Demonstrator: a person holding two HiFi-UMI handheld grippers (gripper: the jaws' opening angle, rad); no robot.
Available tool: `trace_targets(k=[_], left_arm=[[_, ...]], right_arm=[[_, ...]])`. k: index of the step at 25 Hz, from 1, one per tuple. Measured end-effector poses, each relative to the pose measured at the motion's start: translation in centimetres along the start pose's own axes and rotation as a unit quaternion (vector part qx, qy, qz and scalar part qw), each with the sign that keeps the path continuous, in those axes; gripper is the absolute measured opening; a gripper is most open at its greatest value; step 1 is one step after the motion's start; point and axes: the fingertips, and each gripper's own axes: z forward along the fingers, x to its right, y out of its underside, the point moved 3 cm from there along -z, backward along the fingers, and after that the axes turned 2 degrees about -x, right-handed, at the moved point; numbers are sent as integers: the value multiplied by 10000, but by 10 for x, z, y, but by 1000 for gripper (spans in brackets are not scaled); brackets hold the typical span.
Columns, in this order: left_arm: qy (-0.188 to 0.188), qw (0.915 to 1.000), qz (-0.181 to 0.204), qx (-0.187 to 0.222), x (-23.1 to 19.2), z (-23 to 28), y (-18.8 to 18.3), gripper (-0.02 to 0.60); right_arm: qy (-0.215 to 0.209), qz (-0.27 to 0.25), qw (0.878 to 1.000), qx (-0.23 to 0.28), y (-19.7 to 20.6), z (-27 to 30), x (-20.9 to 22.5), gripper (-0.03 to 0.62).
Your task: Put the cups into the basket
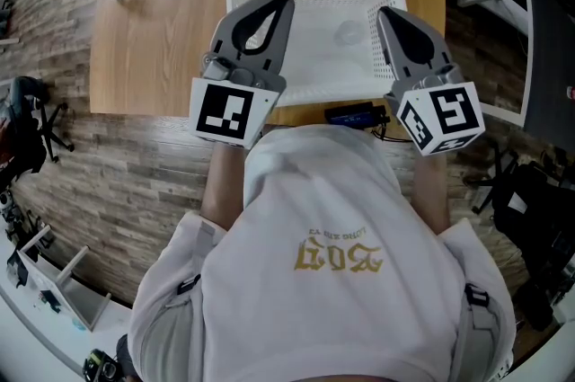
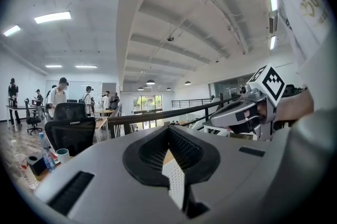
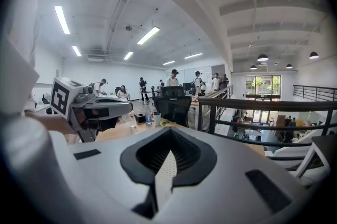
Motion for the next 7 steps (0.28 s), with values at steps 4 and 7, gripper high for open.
trace_targets(k=[4, 7], left_arm=[[-1, 10000, -31, -4, -2, 1, 0, 8], [-17, 10000, -52, -6, -3, 2, 0, 6]], right_arm=[[11, 6, 10000, -7, 0, 1, 3, 9], [12, 27, 10000, -15, 1, 0, 5, 9]])
